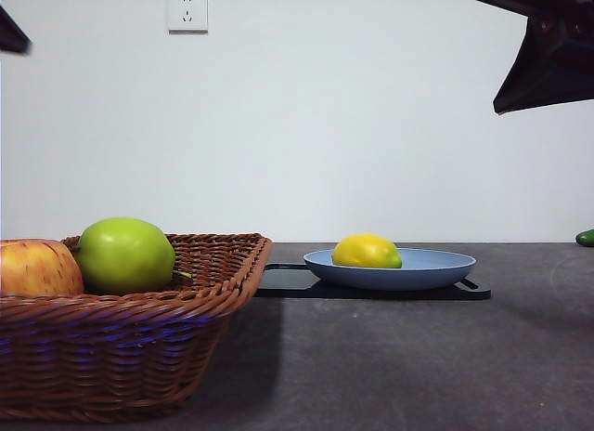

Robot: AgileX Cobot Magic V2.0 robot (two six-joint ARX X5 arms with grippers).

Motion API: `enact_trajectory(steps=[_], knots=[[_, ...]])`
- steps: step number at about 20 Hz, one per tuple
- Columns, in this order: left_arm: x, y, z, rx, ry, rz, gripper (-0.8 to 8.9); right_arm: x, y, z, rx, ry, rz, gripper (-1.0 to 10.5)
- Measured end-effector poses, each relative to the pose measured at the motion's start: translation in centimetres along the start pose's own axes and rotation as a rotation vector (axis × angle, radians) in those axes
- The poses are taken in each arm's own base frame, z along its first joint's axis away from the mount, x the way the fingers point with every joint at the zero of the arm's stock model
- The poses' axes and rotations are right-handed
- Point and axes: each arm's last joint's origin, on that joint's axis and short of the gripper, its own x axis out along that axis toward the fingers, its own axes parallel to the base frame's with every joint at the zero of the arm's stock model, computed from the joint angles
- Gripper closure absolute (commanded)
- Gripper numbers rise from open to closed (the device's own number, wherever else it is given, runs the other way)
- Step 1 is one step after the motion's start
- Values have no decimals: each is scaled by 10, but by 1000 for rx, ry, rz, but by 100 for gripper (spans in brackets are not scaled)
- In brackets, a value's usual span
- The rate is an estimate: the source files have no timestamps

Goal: Take the lemon from the basket,put the lemon in the plate,hand out the plate

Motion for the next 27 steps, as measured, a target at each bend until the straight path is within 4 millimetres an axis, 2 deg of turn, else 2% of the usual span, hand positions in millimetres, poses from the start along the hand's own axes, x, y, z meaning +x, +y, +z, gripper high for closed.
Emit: enact_trajectory(steps=[3,5,8,10,12,14,22,27], knots=[[-31,11,0,50,-131,157,805,0,0,0,0,0,0,944],[-39,20,-14,44,-201,279,805,0,0,0,0,0,0,944],[-28,32,-58,33,-167,366,805,0,0,0,0,0,0,944],[-19,37,-83,29,-124,360,805,0,0,0,0,0,0,944],[-12,41,-102,23,-80,365,805,0,0,0,0,0,0,944],[-9,42,-113,16,-49,369,805,0,0,0,0,0,0,944],[-9,43,-118,3,-2,375,805,0,0,0,0,0,0,944],[-16,46,-110,5,-117,420,805,0,0,0,0,-1,0,944]])
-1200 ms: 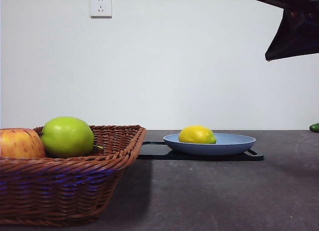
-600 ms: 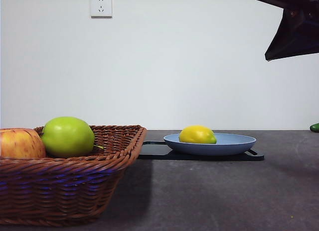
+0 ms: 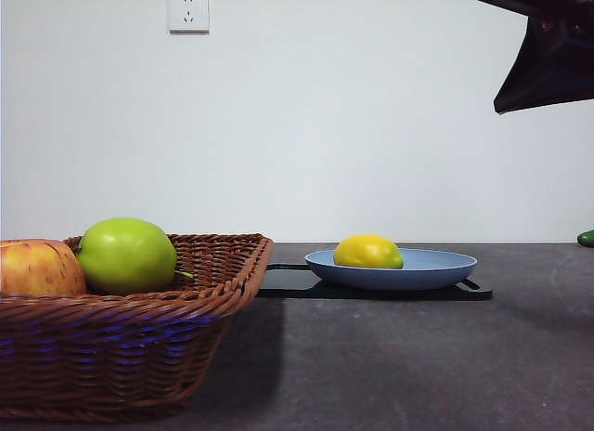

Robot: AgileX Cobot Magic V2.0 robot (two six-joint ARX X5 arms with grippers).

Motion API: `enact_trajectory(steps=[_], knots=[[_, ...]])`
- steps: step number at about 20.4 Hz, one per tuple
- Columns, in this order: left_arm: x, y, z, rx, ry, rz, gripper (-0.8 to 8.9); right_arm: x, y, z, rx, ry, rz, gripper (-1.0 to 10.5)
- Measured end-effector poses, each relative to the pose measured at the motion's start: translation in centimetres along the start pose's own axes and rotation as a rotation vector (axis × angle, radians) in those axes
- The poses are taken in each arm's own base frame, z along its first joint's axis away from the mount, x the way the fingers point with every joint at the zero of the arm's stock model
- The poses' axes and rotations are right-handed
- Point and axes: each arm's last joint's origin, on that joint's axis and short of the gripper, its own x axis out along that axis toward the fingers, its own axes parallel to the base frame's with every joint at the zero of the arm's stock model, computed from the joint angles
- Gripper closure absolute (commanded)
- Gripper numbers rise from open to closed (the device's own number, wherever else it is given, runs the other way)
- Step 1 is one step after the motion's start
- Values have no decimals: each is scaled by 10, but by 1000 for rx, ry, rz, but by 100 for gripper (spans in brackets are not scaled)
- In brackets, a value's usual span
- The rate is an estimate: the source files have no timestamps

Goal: Take the lemon from the basket,put the lemon in the plate,hand out the plate

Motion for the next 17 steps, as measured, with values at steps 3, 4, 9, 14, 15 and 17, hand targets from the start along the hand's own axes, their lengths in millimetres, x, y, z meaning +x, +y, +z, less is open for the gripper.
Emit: enact_trajectory(steps=[3,4,9,14,15,17], knots=[[0,2,0,-2,-3,17,805,0,0,0,1,-1,0,944],[0,2,0,-2,-3,17,805,0,0,0,0,-1,0,944],[0,2,0,-2,-3,17,805,0,0,0,0,-1,0,944],[0,2,0,-2,-3,17,805,0,0,0,0,-1,0,944],[0,2,0,-2,-3,17,805,-2,-1,0,-5,-1,-4,944],[0,2,0,-2,-3,17,805,-13,-12,7,-41,-56,-73,944]])
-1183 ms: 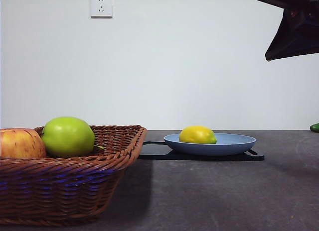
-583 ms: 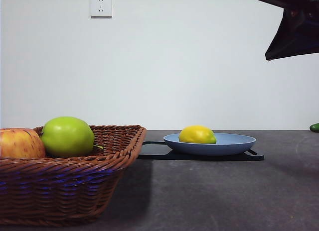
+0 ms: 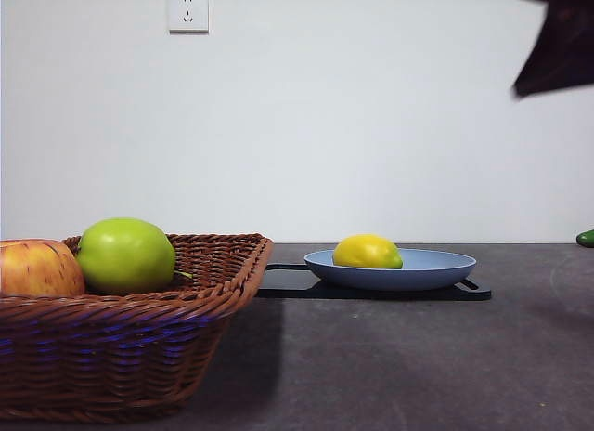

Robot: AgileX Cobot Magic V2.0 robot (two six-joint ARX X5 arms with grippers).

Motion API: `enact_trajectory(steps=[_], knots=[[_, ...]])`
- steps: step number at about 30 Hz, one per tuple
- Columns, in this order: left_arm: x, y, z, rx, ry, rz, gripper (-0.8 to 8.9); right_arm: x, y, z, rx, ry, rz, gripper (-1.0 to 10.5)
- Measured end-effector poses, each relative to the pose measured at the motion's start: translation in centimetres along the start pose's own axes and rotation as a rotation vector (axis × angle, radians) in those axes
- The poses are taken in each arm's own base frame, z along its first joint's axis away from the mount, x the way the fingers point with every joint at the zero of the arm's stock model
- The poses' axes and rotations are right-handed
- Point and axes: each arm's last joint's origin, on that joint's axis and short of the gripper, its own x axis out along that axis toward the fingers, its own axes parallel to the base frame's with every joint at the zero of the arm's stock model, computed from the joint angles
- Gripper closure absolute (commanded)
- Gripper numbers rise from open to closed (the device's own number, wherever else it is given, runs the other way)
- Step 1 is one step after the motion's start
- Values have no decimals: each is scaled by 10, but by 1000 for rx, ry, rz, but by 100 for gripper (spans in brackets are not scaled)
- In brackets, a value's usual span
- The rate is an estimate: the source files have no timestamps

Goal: Take the lemon from the basket,put the lemon in the plate,hand out the plate

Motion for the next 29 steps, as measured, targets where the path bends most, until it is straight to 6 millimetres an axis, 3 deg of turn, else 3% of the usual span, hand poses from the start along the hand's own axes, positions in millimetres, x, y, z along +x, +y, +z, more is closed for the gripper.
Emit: enact_trajectory(steps=[3,5,9,17,25,29], knots=[[0,0,0,0,0,0,805,-17,-25,4,-10,-113,-45,944],[0,0,0,0,0,0,805,-26,-41,-15,-5,-140,-24,944],[0,0,0,0,0,0,805,-35,-55,-46,6,-167,-26,944],[0,0,0,0,0,0,805,-33,-59,-88,16,-143,-54,944],[0,0,0,0,0,0,805,-34,-58,-101,28,-49,-53,944],[0,0,0,0,0,0,805,-38,-58,-101,23,-84,-54,944]])
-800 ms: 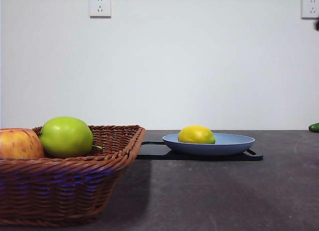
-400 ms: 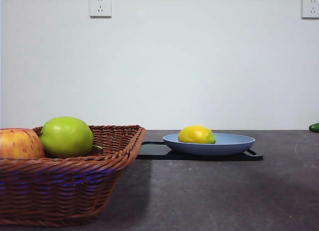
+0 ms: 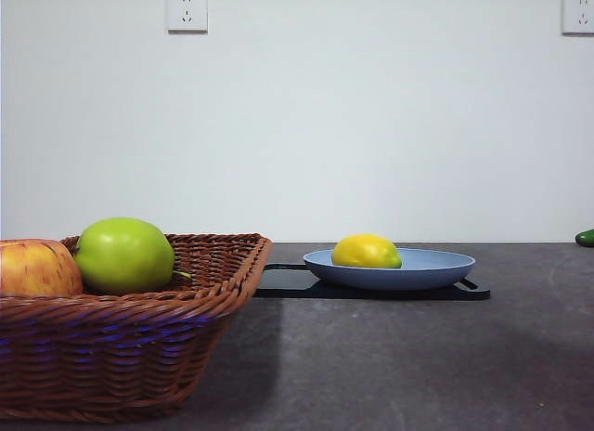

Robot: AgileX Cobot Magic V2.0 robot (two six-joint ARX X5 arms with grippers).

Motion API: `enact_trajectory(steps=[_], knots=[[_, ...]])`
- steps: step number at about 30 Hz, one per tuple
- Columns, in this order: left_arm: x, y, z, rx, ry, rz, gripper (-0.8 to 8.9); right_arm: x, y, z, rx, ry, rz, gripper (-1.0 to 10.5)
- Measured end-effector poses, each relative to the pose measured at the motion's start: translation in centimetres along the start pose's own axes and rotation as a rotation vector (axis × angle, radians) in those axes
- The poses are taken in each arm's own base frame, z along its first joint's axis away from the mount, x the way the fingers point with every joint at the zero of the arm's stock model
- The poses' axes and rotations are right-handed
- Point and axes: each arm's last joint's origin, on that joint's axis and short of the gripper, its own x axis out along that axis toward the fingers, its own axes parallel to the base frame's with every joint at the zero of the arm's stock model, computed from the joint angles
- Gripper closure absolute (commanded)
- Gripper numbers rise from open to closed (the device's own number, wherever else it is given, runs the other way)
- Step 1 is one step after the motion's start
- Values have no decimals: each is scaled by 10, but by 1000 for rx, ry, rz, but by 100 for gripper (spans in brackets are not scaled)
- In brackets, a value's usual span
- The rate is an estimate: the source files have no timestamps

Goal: Take the lemon from the basket,put the lemon in the plate,hand out the plate

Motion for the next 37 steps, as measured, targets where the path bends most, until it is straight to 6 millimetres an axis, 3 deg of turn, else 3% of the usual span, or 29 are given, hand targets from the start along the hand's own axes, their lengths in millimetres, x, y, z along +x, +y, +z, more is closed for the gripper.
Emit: enact_trajectory(steps=[19,37], knots=[[0,0,0,0,0,0,805,2,0,-4,-22,-41,0,944],[0,0,0,0,0,0,805,2,0,-5,84,-31,1,944]])
